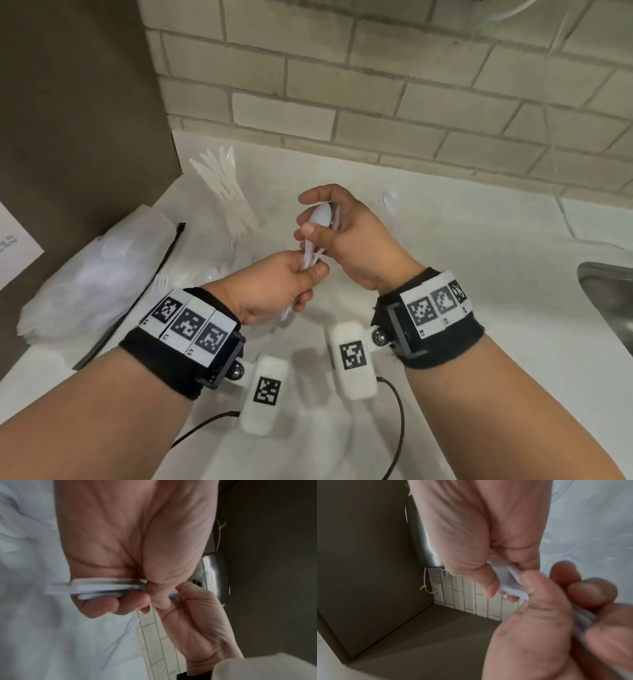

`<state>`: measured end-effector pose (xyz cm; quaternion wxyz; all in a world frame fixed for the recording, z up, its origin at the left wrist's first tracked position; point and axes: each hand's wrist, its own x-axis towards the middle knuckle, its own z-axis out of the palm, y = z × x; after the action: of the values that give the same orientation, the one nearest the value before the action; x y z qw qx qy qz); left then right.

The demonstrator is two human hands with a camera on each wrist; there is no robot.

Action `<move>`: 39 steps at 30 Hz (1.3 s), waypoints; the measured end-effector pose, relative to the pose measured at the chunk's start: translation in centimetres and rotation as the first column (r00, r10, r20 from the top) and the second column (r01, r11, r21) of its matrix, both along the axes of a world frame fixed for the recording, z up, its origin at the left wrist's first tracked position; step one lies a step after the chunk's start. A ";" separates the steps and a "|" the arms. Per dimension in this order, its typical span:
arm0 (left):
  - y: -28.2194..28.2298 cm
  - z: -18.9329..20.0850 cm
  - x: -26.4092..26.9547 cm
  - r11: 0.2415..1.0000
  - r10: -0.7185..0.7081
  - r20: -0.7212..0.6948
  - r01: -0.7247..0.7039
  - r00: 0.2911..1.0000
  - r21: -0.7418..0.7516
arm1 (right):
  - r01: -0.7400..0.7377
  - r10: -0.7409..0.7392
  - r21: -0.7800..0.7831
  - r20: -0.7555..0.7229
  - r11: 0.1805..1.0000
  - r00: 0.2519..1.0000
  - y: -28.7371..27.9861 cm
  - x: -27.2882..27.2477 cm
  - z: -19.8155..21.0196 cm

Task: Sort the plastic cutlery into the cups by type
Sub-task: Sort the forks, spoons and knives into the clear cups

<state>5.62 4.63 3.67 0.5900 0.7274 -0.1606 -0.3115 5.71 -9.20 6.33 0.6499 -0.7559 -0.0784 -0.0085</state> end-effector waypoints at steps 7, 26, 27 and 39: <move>0.5 -1.0 0.4 0.950 0.008 0.240 -0.083 0.971 0.303 | 0.420 -0.396 -0.102 0.194 0.902 0.897 -4.0 -0.1 2.1; 7.9 -5.1 -0.8 0.320 0.008 0.197 -0.189 0.980 0.928 | 0.539 -0.536 -0.704 0.263 0.463 0.803 -11.1 6.7 -1.2; 7.6 -5.0 -0.6 0.337 0.002 0.204 -0.193 0.979 0.922 | 0.556 -0.523 -0.709 0.305 0.433 0.796 -11.1 6.5 -1.0; 6.9 -4.4 -0.5 0.569 -0.012 0.316 -0.253 0.949 0.782 | -0.113 0.136 -0.887 -0.057 0.448 0.989 5.3 6.1 -4.3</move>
<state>5.13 11.54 -0.68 0.1802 0.9625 -0.0325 -0.2003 11.82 -3.92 2.04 0.1595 -0.9754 -0.1337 0.0727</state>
